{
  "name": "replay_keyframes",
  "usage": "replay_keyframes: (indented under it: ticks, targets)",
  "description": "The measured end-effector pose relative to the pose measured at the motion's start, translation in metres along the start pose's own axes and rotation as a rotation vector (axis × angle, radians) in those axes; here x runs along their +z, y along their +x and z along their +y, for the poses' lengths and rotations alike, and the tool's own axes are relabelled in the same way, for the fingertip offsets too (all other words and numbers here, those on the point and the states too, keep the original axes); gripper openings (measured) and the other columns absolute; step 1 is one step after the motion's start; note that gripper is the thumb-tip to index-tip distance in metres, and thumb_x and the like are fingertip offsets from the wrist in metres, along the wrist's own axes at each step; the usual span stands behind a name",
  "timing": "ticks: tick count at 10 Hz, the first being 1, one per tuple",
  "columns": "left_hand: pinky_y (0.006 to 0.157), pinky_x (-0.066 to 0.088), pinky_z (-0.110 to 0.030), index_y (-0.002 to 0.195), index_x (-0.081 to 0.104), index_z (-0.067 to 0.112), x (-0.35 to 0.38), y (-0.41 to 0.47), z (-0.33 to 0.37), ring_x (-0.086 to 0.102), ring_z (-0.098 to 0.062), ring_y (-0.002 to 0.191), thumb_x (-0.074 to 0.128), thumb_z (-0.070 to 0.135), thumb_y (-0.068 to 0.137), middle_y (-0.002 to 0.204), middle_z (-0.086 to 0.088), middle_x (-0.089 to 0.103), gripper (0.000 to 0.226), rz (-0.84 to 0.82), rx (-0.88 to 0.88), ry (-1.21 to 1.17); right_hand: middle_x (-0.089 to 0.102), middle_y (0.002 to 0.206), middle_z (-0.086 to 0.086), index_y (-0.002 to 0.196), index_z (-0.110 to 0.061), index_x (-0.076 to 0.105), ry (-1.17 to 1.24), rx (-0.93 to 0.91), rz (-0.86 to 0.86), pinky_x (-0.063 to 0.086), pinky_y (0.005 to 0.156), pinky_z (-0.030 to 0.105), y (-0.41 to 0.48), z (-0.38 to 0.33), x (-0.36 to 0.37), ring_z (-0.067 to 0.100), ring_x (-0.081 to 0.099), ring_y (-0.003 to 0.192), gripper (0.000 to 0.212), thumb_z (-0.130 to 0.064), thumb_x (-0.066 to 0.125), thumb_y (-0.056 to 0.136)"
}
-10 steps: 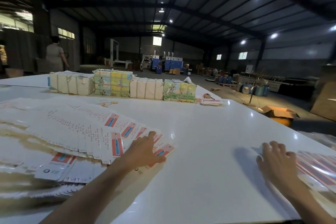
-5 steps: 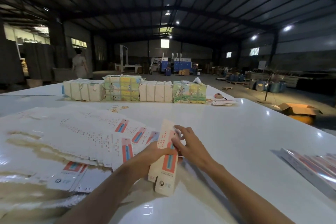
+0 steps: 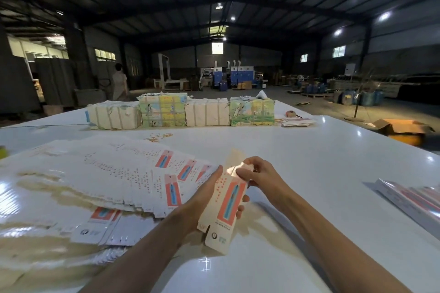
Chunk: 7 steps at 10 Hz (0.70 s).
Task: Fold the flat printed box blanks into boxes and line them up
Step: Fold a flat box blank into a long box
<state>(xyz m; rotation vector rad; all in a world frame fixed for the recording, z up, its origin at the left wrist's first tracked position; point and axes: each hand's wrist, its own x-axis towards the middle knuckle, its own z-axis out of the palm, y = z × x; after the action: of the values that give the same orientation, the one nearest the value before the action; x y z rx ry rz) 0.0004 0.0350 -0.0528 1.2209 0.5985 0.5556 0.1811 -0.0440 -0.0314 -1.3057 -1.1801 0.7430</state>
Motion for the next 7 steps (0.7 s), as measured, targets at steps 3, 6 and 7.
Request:
replay_keyframes:
  ticks: [3, 6, 7]
  targets:
    - [0.062, 0.066, -0.042, 0.097, 0.071, 0.016, 0.004, 0.000, 0.010, 0.076, -0.029, 0.071, 0.099, 0.060, 0.051, 0.087, -0.013, 0.074, 0.070, -0.438, -0.072, -0.042, 0.080, 0.092, 0.012, 0.107, 0.005, 0.070, -0.074, 0.085, -0.099, 0.061, 0.078, 0.029, -0.004, -0.001, -0.007, 0.024, 0.078, 0.089, 0.042, -0.037, 0.072, 0.101]
    - [0.076, 0.064, -0.041, 0.131, 0.053, 0.006, 0.001, 0.010, 0.008, 0.077, -0.027, 0.085, 0.074, 0.063, 0.087, 0.108, -0.013, 0.074, 0.075, -0.447, -0.108, 0.007, 0.077, 0.094, 0.016, 0.087, -0.005, 0.077, 0.102, 0.088, -0.108, 0.054, 0.088, 0.036, -0.006, -0.010, -0.013, 0.027, 0.076, 0.092, 0.037, -0.037, 0.066, 0.103]
    - [0.073, 0.066, -0.044, 0.119, 0.055, 0.005, 0.002, 0.006, 0.010, 0.078, -0.030, 0.082, 0.091, 0.055, 0.072, 0.098, -0.014, 0.077, 0.077, -0.449, -0.190, 0.007, 0.079, 0.095, 0.015, 0.087, -0.010, 0.082, 0.023, 0.103, -0.121, 0.055, 0.085, 0.033, -0.009, -0.009, -0.011, 0.025, 0.077, 0.093, 0.041, -0.047, 0.069, 0.100]
